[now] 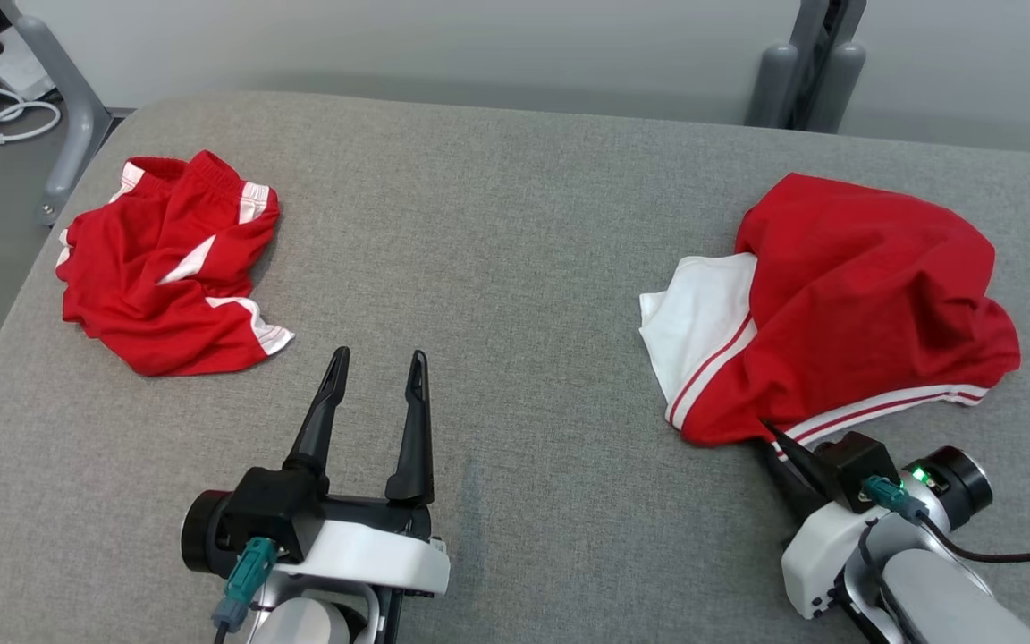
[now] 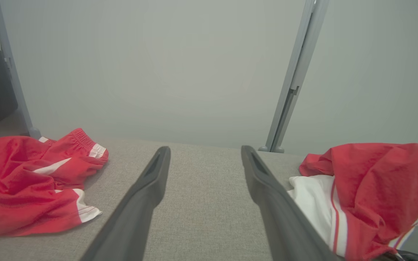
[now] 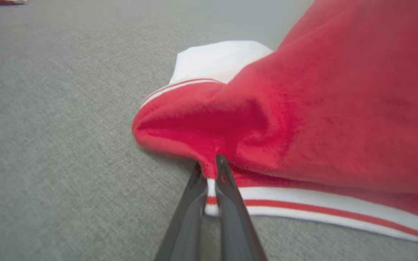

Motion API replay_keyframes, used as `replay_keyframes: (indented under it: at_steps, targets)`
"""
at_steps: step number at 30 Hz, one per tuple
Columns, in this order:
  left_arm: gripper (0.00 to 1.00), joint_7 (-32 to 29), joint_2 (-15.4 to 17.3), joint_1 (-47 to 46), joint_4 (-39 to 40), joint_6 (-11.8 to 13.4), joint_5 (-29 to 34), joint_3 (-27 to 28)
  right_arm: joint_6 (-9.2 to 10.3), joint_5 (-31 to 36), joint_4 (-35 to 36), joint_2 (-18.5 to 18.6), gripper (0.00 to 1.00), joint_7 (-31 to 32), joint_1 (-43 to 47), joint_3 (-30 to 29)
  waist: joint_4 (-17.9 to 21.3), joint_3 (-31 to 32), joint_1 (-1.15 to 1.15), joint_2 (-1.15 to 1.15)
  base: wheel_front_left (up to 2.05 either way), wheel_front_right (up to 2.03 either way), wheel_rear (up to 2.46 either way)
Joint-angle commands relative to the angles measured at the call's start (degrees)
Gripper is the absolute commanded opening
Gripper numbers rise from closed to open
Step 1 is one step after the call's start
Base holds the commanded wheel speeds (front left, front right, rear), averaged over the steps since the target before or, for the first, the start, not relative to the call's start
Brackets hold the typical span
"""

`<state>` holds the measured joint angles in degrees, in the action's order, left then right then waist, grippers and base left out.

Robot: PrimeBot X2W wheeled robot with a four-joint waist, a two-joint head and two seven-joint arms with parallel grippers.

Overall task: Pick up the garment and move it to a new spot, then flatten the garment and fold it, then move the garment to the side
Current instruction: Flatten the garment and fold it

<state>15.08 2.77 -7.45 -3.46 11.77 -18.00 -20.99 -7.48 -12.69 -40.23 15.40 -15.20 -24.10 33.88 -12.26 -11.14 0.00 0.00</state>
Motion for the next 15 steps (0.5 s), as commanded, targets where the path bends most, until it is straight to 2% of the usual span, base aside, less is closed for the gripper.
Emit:
replay_keyframes:
  at_steps: [1,8,11,15]
  targets:
    - [1.0,0.0,0.2,0.5,-0.3,0.1,0.1,0.5,-0.02,-1.6,1.7,-0.4,0.0,0.0,0.6,0.2,0.6,1.4,0.0,0.0,0.0,0.0,0.0]
    - [1.0,0.0,0.2,1.3,-0.5,-0.7,0.2,0.5,-0.02,-6.3,8.9,-1.9,0.0,0.0,-1.1,2.7,1.6,4.4,0.0,0.0,0.0,0.0,0.0]
    - [1.0,0.0,0.2,2.3,-0.9,-1.1,0.3,0.2,-0.01,-7.7,12.4,-1.8,0.0,0.0,-4.4,6.2,1.8,6.0,0.0,0.0,0.0,0.0,0.0]
    - [1.0,0.0,0.2,3.4,-1.4,-1.2,0.5,0.7,-0.02,-10.9,16.4,-3.9,0.0,0.0,-11.4,10.4,2.1,8.1,0.0,0.0,0.0,0.0,0.0]
